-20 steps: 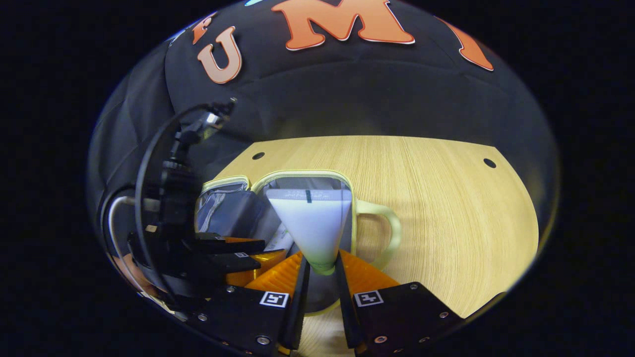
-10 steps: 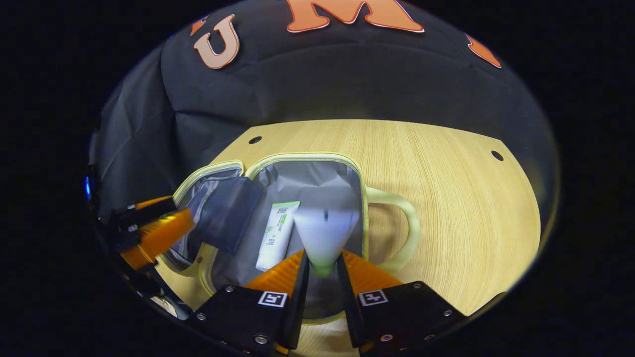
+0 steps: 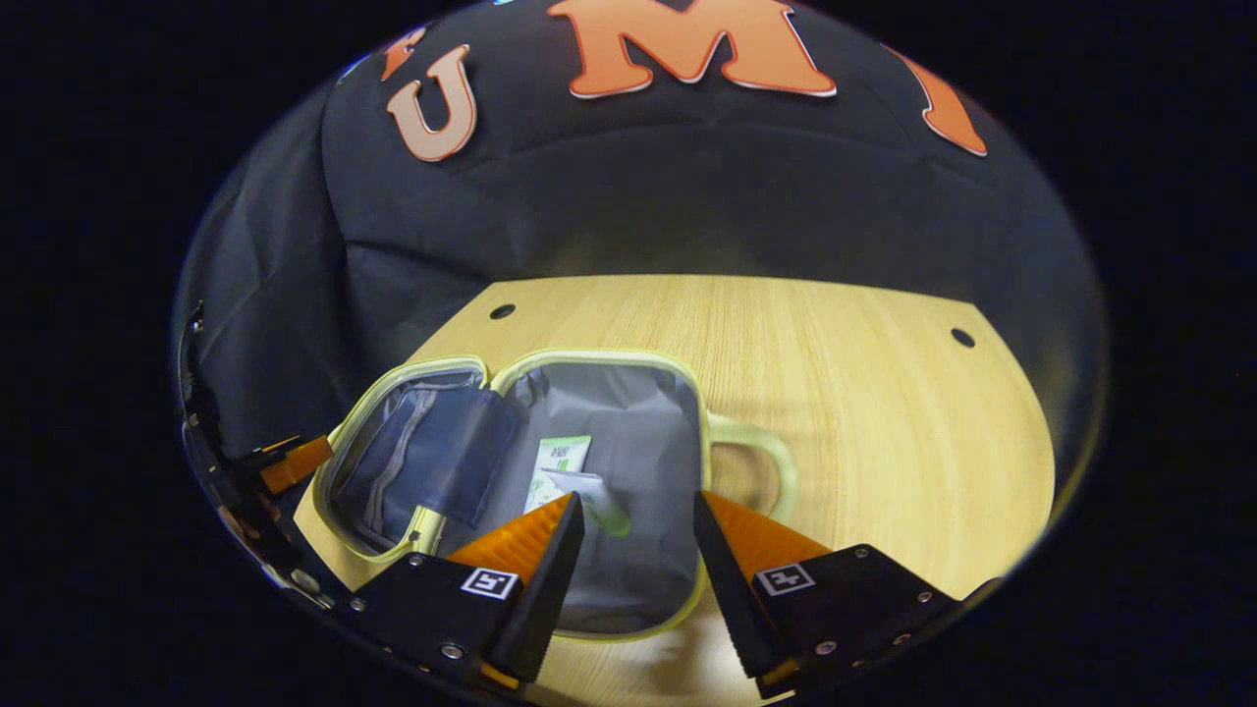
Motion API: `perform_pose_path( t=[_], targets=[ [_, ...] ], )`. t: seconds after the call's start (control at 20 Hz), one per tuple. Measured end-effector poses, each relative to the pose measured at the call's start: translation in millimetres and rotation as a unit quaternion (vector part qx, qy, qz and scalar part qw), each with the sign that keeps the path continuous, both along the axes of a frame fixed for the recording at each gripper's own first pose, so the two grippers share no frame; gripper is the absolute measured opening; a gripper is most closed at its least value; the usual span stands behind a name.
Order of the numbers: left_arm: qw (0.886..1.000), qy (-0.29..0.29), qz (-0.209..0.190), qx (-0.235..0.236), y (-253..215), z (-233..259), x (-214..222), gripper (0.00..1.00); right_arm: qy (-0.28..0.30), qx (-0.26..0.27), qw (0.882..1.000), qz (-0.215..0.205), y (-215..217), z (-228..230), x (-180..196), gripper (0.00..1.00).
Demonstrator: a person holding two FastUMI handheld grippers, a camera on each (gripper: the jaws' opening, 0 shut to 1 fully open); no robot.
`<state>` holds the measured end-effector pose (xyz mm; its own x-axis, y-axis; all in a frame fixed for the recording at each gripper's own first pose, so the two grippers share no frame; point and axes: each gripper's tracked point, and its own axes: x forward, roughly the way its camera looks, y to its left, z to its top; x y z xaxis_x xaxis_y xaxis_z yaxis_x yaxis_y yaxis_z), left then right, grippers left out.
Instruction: First open the suitcase, pack the skin care products into it, and then close the suitcase.
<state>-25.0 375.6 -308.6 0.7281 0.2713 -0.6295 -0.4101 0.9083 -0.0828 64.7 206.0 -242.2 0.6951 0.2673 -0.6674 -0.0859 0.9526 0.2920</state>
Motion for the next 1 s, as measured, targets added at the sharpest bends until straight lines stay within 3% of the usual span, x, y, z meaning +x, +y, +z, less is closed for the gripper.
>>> perform_pose_path(
  t=[0.15, 0.2, 0.25, 0.5, 0.6, 0.65, 0.7, 0.8, 0.85, 0.9, 1.0],
  targets=[
    [0.999, 0.002, 0.036, -0.022, 42, -12, -4, 0.92, -0.026, -0.008, 1.0, -0.008, -13, 23, -4, 0.81],
    [0.999, 0.001, 0.037, -0.031, 51, -15, -2, 0.93, -0.03, -0.007, 0.999, -0.014, -18, 28, -6, 0.77],
    [0.999, 0.006, 0.036, -0.04, 57, -23, -4, 0.93, -0.032, -0.008, 0.999, -0.022, -26, 34, -9, 0.84],
    [0.997, 0.031, 0.022, -0.071, 73, -57, 8, 0.93, -0.052, -0.022, 0.997, -0.053, -61, 57, -17, 0.87],
    [0.997, 0.036, 0.008, -0.065, 79, -67, 20, 0.86, -0.056, -0.031, 0.996, -0.059, -74, 61, -20, 0.88],
    [0.997, 0.04, 0.001, -0.063, 80, -73, 25, 0.89, -0.059, -0.038, 0.996, -0.058, -80, 62, -23, 0.88],
    [0.997, 0.048, -0.002, -0.067, 82, -77, 32, 0.77, -0.059, -0.05, 0.995, -0.056, -87, 59, -25, 0.88],
    [0.996, 0.063, -0.009, -0.068, 87, -89, 38, 0.78, -0.057, -0.064, 0.995, -0.057, -98, 56, -33, 0.89],
    [0.994, 0.059, -0.021, -0.09, 80, -90, 43, 0.77, -0.058, -0.062, 0.995, -0.06, -99, 57, -35, 0.89],
    [0.992, 0.058, -0.028, -0.108, 74, -90, 49, 0.69, -0.059, -0.059, 0.994, -0.064, -102, 58, -37, 0.89],
    [0.991, 0.073, -0.046, -0.107, 69, -95, 51, 0.42, -0.058, -0.057, 0.994, -0.076, -114, 58, -42, 0.89]
  ],
)
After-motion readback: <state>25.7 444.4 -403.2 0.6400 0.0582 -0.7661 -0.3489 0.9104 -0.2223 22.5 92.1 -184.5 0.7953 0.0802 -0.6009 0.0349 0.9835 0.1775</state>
